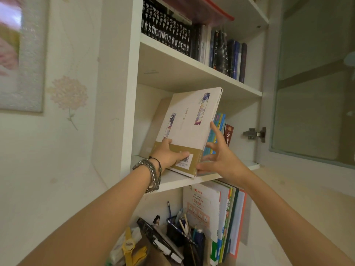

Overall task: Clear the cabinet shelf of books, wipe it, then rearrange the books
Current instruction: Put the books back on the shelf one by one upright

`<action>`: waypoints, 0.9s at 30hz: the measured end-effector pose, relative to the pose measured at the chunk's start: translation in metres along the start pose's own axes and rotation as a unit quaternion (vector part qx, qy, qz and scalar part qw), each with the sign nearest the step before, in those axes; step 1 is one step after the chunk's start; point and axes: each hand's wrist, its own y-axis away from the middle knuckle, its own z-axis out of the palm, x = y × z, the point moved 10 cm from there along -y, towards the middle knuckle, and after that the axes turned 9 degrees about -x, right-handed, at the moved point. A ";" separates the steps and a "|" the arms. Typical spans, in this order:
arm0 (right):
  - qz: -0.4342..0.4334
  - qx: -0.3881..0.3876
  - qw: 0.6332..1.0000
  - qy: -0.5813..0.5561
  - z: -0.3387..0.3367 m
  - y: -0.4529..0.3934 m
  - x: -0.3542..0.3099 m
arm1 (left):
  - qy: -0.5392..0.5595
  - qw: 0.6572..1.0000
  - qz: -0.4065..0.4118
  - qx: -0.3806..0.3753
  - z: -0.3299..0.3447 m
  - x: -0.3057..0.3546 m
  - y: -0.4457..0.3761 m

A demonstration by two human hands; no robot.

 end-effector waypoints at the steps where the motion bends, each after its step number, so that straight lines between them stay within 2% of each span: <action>1: 0.007 0.003 1.000 0.013 0.001 0.000 0.001 | -0.001 1.000 -0.002 0.001 0.000 -0.001 -0.001; 5: 0.008 0.038 0.996 0.082 0.002 -0.006 -0.005 | -0.001 1.000 -0.004 -0.002 0.001 -0.001 -0.002; 11: 0.002 0.054 0.993 0.107 0.010 -0.023 -0.001 | -0.017 1.000 0.009 -0.007 0.002 0.000 -0.001; 16: -0.010 0.070 0.983 0.169 0.016 -0.043 0.011 | -0.024 0.999 0.010 0.021 -0.003 0.000 -0.003; 23: -0.014 0.068 0.978 0.197 0.022 -0.069 0.022 | -0.093 0.994 -0.018 0.058 -0.010 0.001 -0.014; 27: -0.030 0.078 0.982 0.172 0.026 -0.078 0.026 | -0.111 0.990 -0.022 0.085 -0.014 -0.004 -0.020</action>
